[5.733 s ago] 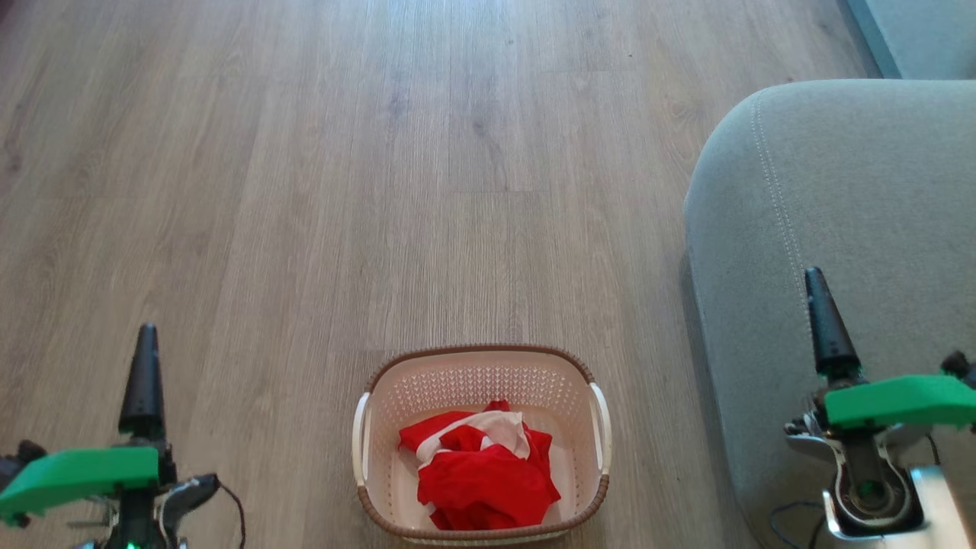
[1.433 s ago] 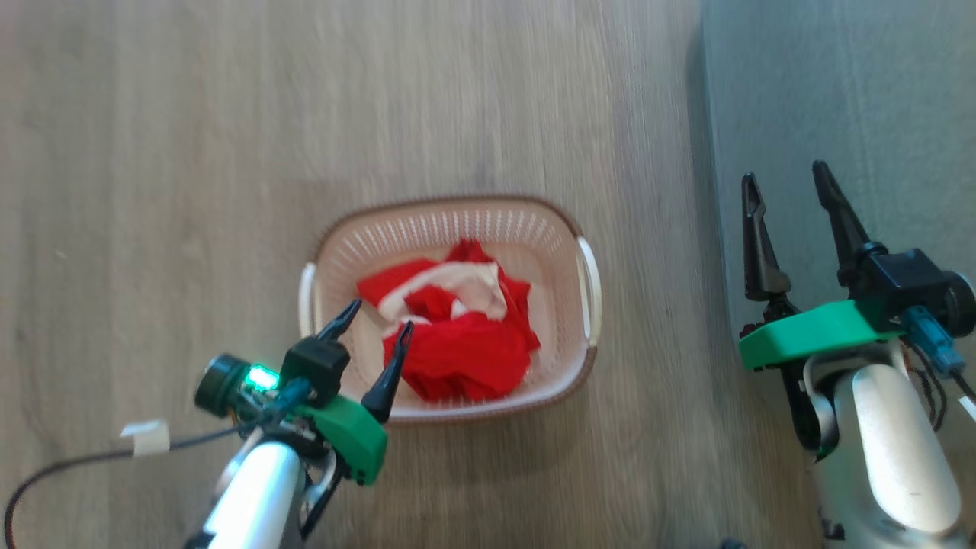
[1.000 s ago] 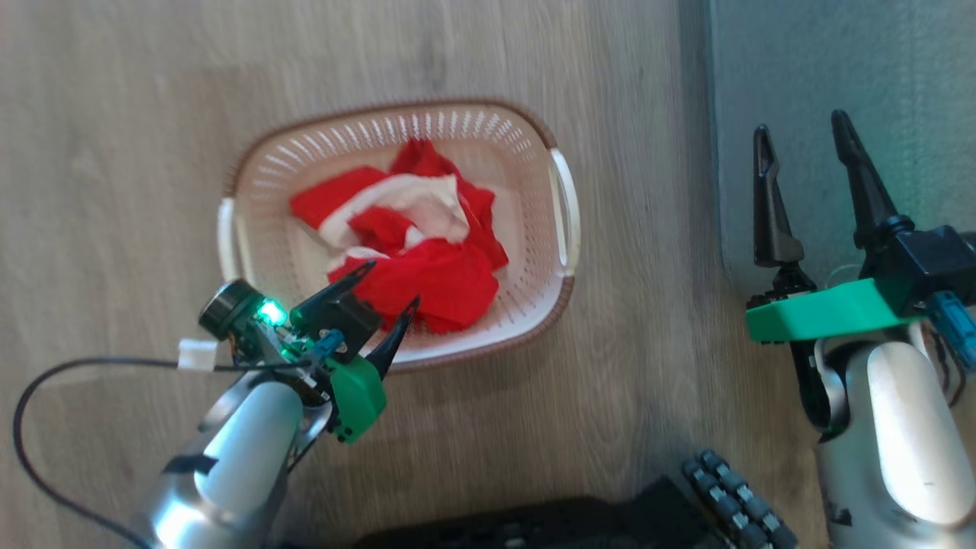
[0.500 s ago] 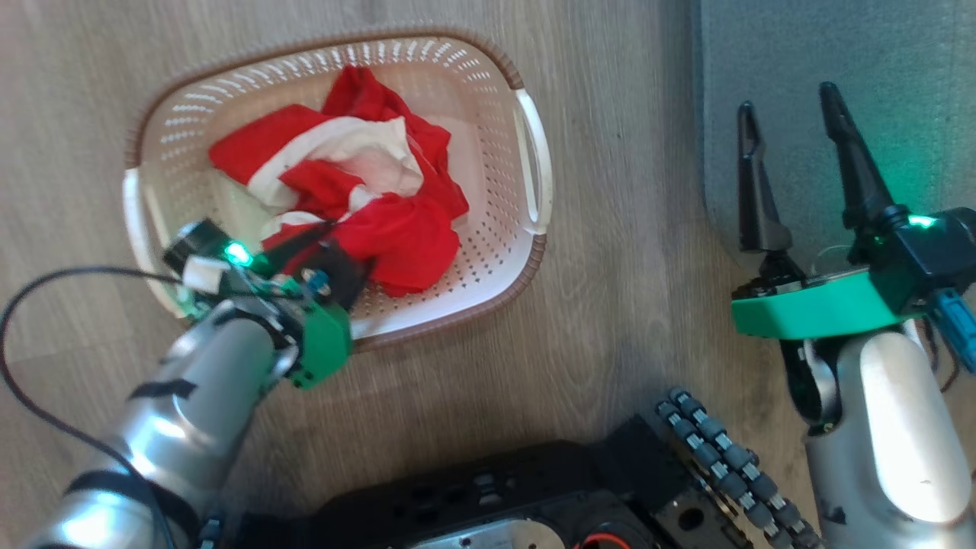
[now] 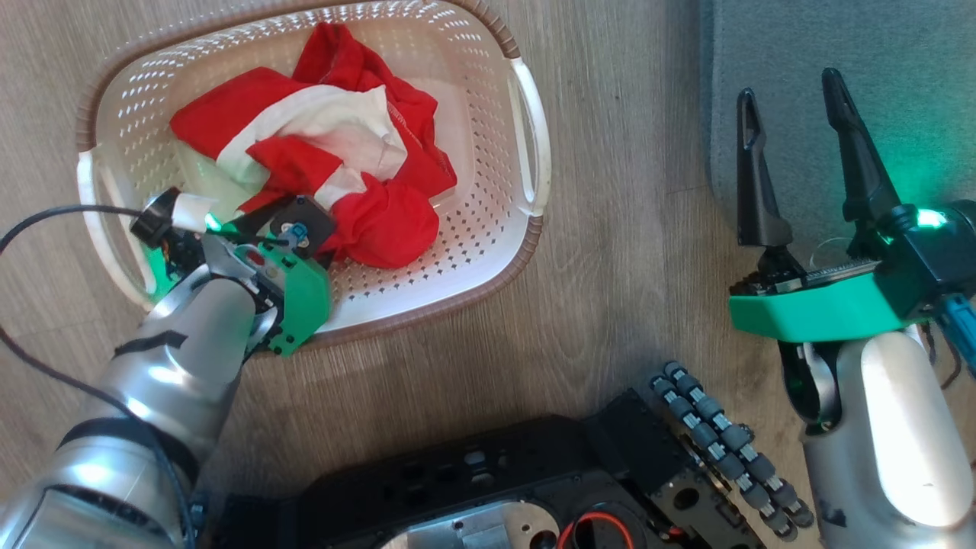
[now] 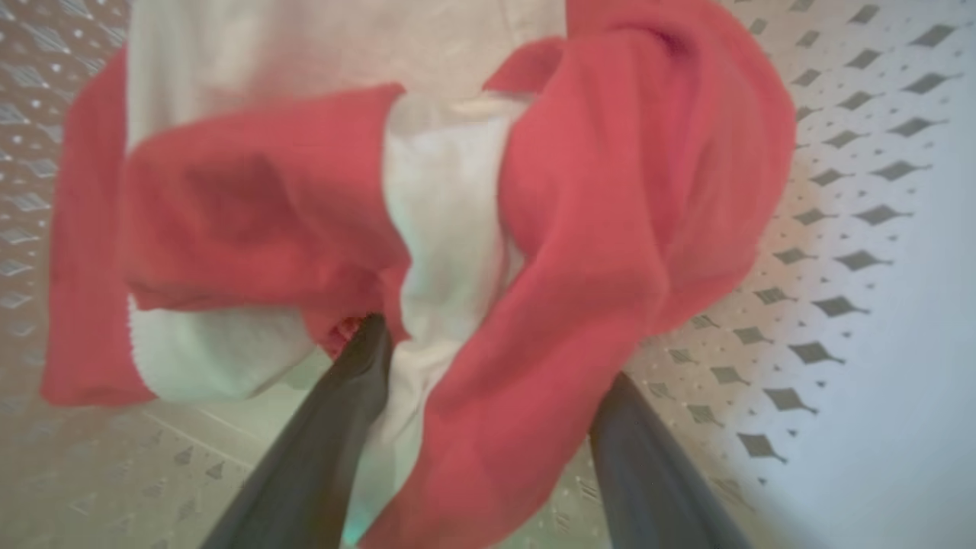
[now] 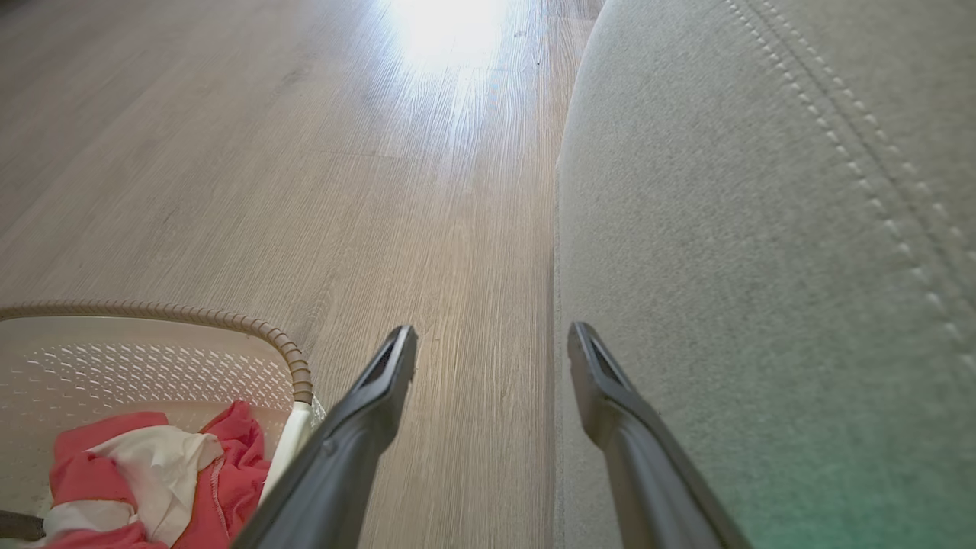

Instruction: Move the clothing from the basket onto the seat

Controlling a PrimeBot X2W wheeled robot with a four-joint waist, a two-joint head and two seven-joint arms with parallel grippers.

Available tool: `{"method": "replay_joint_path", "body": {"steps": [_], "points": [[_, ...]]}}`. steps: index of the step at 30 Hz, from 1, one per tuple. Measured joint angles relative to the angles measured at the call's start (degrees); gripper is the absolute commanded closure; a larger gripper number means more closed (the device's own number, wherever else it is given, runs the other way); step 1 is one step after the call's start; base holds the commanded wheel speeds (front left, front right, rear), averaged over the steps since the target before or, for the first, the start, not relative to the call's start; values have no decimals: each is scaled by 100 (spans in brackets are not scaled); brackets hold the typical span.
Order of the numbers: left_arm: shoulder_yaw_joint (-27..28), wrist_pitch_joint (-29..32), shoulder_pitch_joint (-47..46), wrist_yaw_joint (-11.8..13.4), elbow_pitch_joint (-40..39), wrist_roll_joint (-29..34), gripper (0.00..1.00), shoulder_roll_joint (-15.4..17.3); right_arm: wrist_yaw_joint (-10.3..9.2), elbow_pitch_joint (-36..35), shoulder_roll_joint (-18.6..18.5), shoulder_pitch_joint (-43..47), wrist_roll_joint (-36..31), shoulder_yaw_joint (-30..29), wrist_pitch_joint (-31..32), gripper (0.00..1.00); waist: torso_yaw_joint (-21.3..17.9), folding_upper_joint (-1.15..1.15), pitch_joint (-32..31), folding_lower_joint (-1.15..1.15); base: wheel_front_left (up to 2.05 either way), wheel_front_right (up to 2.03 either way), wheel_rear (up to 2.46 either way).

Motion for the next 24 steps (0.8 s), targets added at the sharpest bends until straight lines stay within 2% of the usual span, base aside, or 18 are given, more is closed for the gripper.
{"method": "replay_joint_path", "body": {"steps": [2, 3, 4, 5, 16, 24], "points": [[-7, 0, -70, -12, 224, -49, 0, -54, 0, 0, 0, 0, 0, 21, 0, 0, -2, 0, 14, 0, 0, 0, 0], [-8, 1, -104, -44, 341, -140, 31, -87, 0, 1, 0, 0, 0, 37, 0, 0, -7, 0, 15, 0, 0, 0, 0], [-12, 3, -147, -52, 434, -216, 31, -130, 0, 5, 0, -1, 0, 51, 0, 0, -10, 0, 15, 0, 0, 0, 0], [-12, 3, -172, -52, 488, -271, 100, -152, 0, 7, 0, -1, 0, 59, 0, 0, -12, 0, 16, 0, 0, 0, 0], [-597, 1, -204, -53, 559, -923, 100, -188, 0, 142, 0, -283, 2, 85, 1, 0, 38, 0, -129, 1, 0, 0, 0], [-913, 1, 91, -53, -80, -1443, 100, -113, 0, 471, -1, -369, 1, 62, 1, 0, 135, 0, -732, 0, 0, 0, 0]]}}
